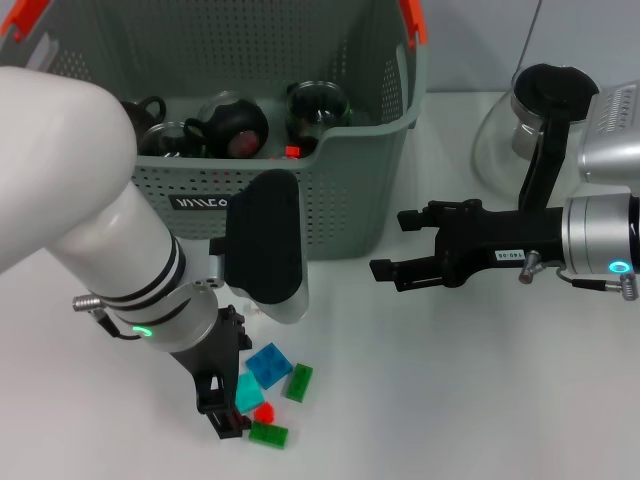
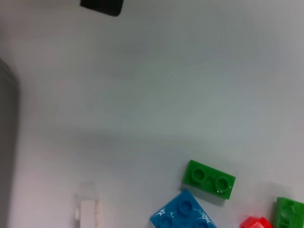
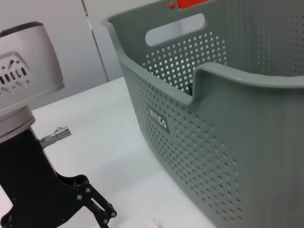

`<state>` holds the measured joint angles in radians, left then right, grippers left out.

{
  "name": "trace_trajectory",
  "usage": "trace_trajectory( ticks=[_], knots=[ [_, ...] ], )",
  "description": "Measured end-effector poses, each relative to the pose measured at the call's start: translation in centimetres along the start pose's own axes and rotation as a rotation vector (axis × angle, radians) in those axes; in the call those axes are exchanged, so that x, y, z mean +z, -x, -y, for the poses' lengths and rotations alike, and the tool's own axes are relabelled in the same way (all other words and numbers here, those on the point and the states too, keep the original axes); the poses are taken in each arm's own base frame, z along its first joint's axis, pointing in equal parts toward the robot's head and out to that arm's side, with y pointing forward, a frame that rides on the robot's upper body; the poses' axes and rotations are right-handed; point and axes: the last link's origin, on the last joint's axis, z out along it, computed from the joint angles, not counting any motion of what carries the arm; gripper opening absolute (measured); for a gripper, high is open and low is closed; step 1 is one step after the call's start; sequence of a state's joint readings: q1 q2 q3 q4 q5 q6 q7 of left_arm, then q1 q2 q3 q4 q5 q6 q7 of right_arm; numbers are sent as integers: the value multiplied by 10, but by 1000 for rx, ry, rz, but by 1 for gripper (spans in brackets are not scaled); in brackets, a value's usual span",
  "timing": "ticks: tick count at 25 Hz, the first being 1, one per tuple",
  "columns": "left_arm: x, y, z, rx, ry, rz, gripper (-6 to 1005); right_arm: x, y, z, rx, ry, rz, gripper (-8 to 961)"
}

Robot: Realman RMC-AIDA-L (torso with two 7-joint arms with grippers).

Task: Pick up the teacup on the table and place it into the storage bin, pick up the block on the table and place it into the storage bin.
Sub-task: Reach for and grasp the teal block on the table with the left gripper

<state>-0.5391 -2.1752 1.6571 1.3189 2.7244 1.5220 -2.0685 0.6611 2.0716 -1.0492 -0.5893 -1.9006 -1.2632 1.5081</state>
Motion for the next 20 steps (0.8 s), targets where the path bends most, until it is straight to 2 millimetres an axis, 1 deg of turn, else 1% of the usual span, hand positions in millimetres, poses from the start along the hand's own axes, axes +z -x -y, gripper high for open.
trace_trajectory(
  ticks=[14, 20],
  knots=[
    [1, -1, 2, -48, 9, 26, 926, 0, 3, 1, -8, -2, 1, 945],
    [0, 0, 3, -79, 7, 33, 814, 0, 3, 1, -8, -1, 2, 945]
  ],
)
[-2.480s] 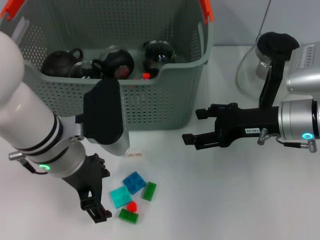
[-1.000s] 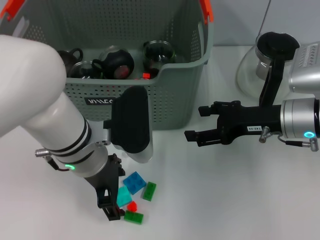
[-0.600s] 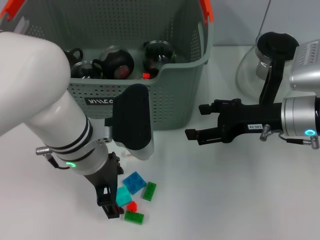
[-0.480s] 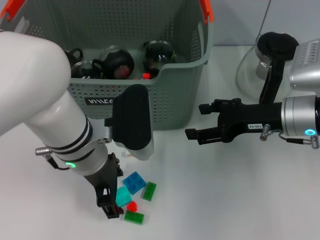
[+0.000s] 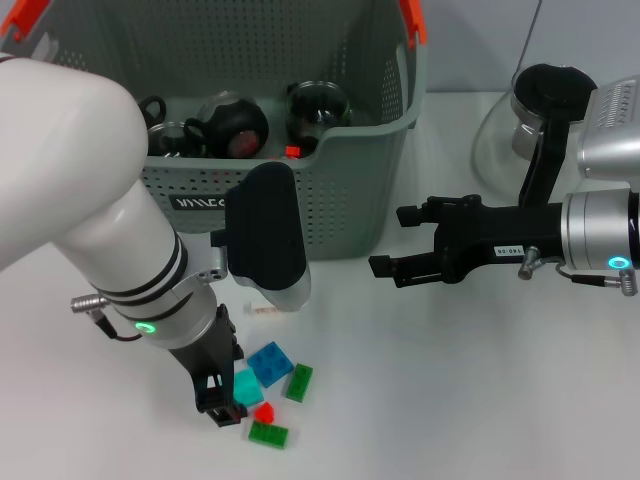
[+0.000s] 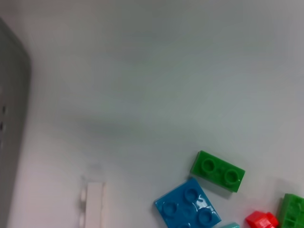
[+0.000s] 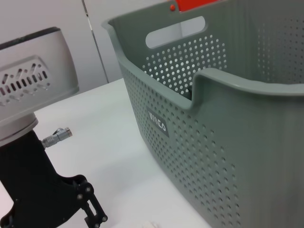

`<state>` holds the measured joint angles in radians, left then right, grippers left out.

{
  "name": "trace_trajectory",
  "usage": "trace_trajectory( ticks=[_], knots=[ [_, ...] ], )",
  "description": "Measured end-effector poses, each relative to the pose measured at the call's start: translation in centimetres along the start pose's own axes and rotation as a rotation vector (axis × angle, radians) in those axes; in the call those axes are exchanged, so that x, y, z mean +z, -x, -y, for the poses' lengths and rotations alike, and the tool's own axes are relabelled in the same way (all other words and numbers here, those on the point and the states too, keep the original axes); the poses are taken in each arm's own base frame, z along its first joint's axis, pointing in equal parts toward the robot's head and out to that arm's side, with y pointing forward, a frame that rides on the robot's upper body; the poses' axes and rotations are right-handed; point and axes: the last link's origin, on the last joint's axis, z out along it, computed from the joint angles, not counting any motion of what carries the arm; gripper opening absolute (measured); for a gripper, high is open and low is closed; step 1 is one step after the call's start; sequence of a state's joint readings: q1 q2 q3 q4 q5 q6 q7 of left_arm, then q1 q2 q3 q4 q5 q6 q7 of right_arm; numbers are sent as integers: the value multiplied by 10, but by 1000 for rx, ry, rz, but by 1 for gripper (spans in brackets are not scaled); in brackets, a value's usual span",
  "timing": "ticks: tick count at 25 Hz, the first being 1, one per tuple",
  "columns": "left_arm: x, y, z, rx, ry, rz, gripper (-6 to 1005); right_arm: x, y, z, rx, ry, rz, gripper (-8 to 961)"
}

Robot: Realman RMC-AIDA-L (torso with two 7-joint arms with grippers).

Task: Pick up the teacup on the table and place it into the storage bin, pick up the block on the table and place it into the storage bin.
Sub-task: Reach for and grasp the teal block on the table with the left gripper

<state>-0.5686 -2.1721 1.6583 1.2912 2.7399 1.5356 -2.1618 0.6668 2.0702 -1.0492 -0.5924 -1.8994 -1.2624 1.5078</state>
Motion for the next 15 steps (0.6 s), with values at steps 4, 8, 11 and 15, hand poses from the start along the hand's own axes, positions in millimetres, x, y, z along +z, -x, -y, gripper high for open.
trace_trajectory(
  ticks=[4, 8, 11, 15],
  knots=[
    [-1, 1, -1, -28, 0, 11, 700, 1, 1, 0, -1, 1, 1, 945],
    [0, 1, -3, -43, 6, 21, 652, 1, 1, 0, -1, 0, 1, 946],
    [1, 0, -5, -40, 11, 24, 633, 1, 1, 0, -1, -1, 1, 946],
    [5, -2, -8, -32, 11, 29, 608, 2, 1, 0, -2, -6, 1, 946]
  ],
)
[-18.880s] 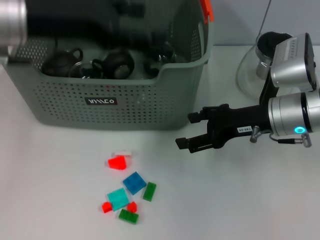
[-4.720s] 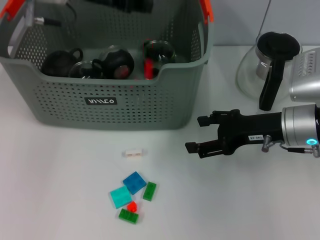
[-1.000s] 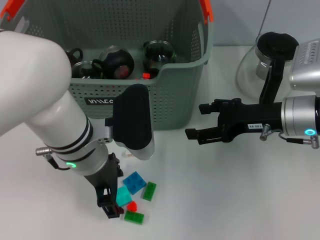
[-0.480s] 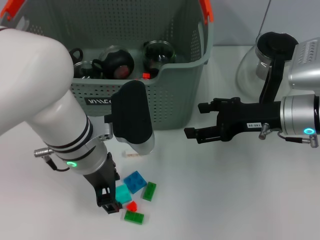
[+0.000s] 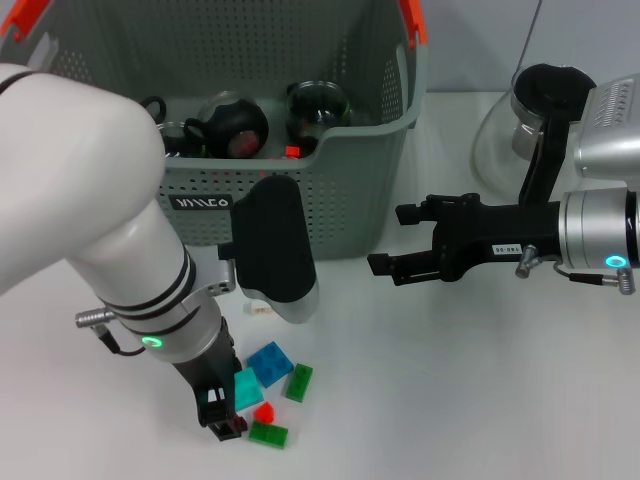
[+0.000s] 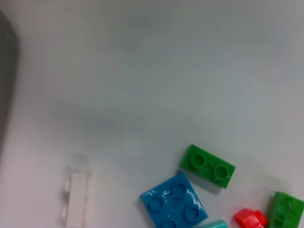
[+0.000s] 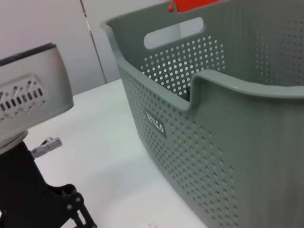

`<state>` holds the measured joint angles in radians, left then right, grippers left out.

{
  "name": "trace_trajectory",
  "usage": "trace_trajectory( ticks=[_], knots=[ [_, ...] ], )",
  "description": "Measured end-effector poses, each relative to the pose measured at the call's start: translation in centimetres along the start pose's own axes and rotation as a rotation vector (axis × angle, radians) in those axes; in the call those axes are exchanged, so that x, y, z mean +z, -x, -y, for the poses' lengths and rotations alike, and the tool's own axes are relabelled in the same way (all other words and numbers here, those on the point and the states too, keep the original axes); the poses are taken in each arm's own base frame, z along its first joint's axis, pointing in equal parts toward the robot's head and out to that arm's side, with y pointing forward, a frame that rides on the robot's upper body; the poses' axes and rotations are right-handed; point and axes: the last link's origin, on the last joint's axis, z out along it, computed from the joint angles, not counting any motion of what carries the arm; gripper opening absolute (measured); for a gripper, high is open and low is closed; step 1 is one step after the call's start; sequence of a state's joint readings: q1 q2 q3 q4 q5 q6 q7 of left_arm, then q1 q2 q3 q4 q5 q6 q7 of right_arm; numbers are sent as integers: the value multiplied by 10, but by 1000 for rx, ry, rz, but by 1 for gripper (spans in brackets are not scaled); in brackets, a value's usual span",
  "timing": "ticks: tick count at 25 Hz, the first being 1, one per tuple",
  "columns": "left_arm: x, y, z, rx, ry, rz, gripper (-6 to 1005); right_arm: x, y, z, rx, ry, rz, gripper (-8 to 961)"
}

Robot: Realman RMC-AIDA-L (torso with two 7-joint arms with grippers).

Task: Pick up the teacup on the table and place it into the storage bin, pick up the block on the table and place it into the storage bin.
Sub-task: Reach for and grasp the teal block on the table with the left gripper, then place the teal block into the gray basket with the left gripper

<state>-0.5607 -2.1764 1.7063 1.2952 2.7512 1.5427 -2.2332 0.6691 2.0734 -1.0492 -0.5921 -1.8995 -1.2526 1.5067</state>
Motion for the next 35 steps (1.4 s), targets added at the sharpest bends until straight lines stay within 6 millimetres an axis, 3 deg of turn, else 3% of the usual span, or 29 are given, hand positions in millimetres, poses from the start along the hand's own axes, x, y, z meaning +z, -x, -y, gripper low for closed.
trace_trajectory(
  ticks=[14, 20, 28, 35],
  knots=[
    [-3, -2, 5, -50, -20, -10, 520, 0, 1, 0, -4, 0, 2, 946],
    [-17, -2, 4, -75, -34, -38, 403, 0, 1, 1, -4, -1, 1, 946],
    [-65, 9, 6, -292, -6, -288, 417, -2, 2, 1, -6, 2, 1, 945],
    [-132, 29, 30, -417, 9, -763, 429, -3, 1, 0, -4, 12, -10, 945]
  ],
)
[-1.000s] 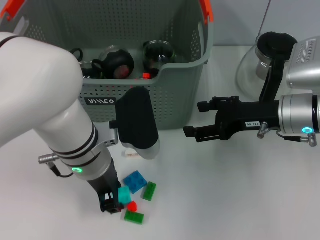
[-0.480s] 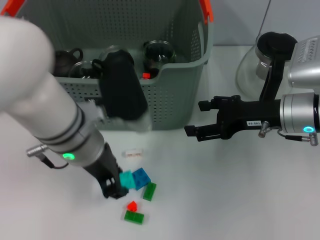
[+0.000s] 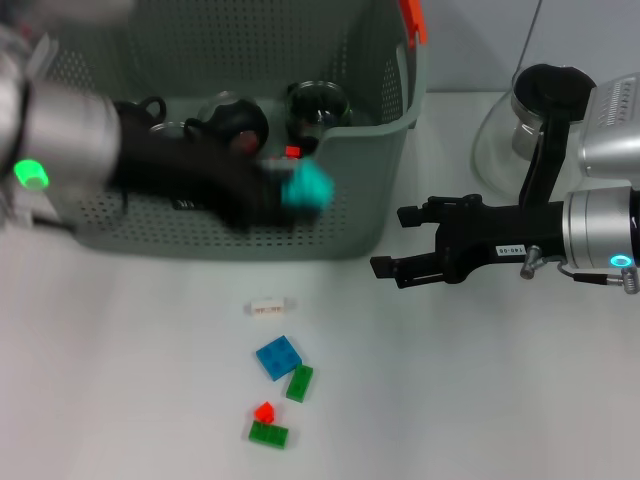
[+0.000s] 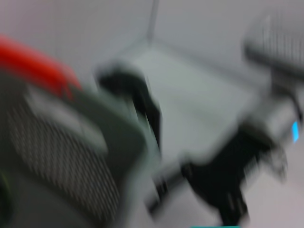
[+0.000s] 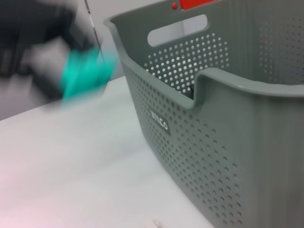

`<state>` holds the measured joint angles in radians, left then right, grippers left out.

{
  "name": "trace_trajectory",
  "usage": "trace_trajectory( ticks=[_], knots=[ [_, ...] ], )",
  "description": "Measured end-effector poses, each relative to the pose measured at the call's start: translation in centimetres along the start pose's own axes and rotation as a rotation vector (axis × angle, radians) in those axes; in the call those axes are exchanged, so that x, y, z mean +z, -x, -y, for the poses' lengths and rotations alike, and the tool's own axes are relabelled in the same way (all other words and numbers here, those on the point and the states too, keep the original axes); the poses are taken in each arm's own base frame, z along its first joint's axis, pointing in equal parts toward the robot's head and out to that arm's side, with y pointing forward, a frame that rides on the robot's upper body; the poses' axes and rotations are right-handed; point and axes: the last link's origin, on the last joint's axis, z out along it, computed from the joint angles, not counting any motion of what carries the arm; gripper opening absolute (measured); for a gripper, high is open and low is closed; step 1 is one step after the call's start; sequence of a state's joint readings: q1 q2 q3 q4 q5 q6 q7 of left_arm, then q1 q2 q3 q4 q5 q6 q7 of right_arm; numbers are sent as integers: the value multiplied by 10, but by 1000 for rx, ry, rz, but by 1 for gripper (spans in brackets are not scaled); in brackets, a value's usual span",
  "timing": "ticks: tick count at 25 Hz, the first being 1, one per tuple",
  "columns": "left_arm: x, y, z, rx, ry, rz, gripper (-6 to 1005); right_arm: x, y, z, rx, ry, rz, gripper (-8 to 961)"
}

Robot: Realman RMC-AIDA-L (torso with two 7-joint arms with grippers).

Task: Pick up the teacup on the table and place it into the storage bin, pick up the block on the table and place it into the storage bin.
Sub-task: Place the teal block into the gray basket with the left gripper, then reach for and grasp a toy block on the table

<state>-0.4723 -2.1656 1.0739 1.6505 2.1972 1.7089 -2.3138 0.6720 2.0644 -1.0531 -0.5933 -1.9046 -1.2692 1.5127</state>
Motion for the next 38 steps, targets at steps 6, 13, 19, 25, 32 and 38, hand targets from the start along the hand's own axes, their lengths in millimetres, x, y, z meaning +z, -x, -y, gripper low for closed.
trace_trajectory(
  ticks=[6, 13, 19, 25, 32, 38],
  knots=[
    [-23, -42, 30, 49, -99, -175, 439, -1, 2, -2, 2, 22, 3, 945],
    [-5, -57, 82, -71, -145, -216, 451, -2, 1, -3, 3, 25, 2, 945],
    [7, -57, 103, -119, -170, -208, 503, -4, -1, -2, 0, 22, 3, 946],
    [-17, -59, 64, -15, -43, -267, 637, -5, -1, -1, -4, 18, 0, 946],
    [-32, -24, -17, 232, 293, -126, 854, -5, -2, 0, 10, 12, 0, 946],
    [0, 21, -36, 258, 312, 148, 942, -4, -2, 0, 12, 10, 3, 946]
  ],
)
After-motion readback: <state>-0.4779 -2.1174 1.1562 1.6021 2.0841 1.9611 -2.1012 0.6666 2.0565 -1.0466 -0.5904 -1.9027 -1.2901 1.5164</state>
